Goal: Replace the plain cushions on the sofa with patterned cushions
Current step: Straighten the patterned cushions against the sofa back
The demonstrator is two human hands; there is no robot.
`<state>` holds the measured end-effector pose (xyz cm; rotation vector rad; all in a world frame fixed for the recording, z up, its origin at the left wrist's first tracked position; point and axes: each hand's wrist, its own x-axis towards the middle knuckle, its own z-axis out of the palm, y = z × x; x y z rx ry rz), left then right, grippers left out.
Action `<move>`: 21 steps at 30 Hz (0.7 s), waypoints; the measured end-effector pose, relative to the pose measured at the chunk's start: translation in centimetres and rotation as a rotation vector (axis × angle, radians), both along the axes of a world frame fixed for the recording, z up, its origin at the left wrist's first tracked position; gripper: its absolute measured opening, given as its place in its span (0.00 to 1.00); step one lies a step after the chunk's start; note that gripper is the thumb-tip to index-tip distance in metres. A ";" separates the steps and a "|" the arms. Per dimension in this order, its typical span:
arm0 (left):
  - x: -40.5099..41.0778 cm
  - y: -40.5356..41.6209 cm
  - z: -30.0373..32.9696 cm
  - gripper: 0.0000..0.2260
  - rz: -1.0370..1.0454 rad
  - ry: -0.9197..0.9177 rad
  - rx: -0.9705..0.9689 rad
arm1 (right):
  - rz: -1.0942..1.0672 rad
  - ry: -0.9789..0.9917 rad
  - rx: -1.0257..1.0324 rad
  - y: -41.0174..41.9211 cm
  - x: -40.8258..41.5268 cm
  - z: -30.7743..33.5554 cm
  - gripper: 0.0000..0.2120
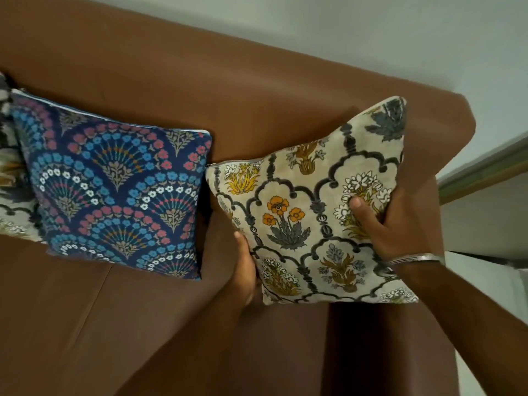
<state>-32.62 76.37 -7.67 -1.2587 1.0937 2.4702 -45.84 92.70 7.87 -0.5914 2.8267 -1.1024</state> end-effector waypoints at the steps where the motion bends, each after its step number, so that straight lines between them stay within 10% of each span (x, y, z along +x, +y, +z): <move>1: 0.7 -0.4 0.2 0.40 -0.009 -0.023 -0.041 | -0.055 -0.099 0.000 0.1 0.5 0.0 0.36; 7: 9.4 -10.3 2.1 0.26 -0.144 -0.097 -0.746 | -0.011 0.185 0.009 -2.2 9.3 -0.3 0.36; 10: 14.1 -20.4 3.4 0.05 -0.150 -0.145 -1.032 | 0.185 -0.042 -0.084 -9.0 13.0 -2.6 0.29; 13: 15.7 -31.0 4.7 0.11 -0.134 -0.238 -1.262 | 0.125 -0.381 -0.176 -18.5 13.7 -5.2 0.31; 21: 13.1 -42.2 2.2 0.46 -0.259 -0.154 -0.802 | -0.379 -0.635 -0.253 -32.5 10.7 -12.0 0.37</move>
